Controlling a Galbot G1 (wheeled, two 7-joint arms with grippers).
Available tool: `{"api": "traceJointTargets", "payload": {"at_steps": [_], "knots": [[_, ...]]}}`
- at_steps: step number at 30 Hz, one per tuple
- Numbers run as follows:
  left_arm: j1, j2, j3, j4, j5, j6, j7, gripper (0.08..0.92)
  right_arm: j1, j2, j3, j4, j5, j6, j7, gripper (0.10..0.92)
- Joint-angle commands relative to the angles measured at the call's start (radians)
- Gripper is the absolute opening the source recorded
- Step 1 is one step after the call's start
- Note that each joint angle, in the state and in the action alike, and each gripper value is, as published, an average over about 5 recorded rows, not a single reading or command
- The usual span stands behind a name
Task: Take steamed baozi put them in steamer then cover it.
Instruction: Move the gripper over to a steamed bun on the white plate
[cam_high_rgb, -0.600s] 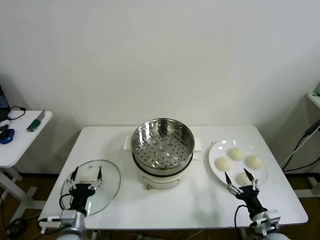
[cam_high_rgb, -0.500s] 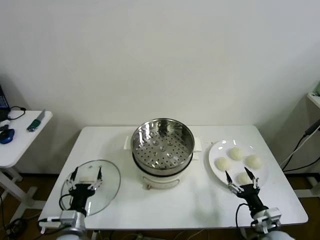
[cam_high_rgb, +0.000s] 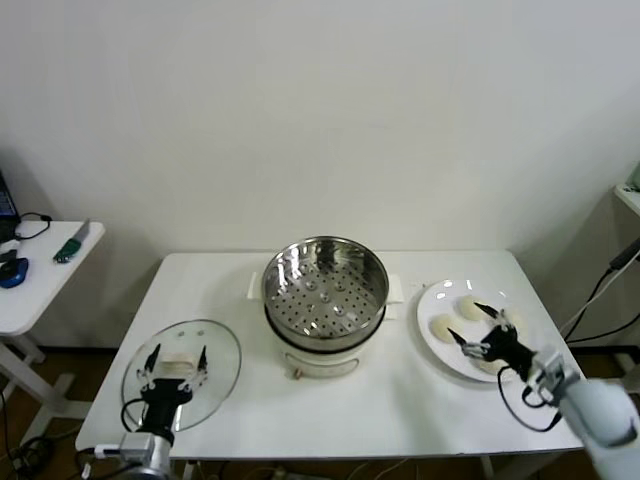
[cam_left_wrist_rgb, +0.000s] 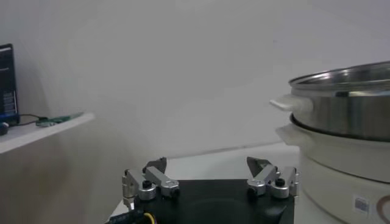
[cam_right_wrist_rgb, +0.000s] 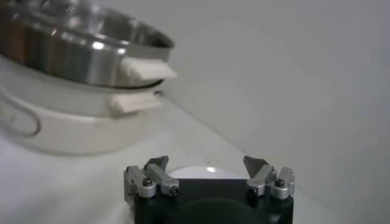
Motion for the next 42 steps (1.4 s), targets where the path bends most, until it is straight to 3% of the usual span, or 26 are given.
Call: {"api": "traceJointTargets", "payload": {"at_steps": [1,8,15,24,42], "knots": [[0.015,0.000,0.006,-0.004,-0.064,0.009,0.002,0.823,0.579,-0.308,-0.495,-0.259,-0.088,-0.061,-0.376,0.823],[0.003,-0.002,0.002,0.004,-0.067,0.013,-0.008,0.823,1.100,-0.256,-1.036,-0.464,-0.199,0.012,-0.522,0.823],[-0.006,0.002,-0.004,0.007,-0.067,0.023,-0.011,0.823,1.296,-0.091,-1.275,-0.700,-0.300,0.110,-0.558,0.823],[-0.021,0.012,-0.012,0.011,-0.069,0.035,-0.014,0.823,1.319,0.105,-1.300,-0.973,-0.377,0.186,-0.555,0.823],[-0.032,0.025,-0.011,0.031,-0.106,0.047,-0.015,0.823,1.244,0.312,-1.215,-1.191,-0.455,0.240,-0.533,0.823]]}}
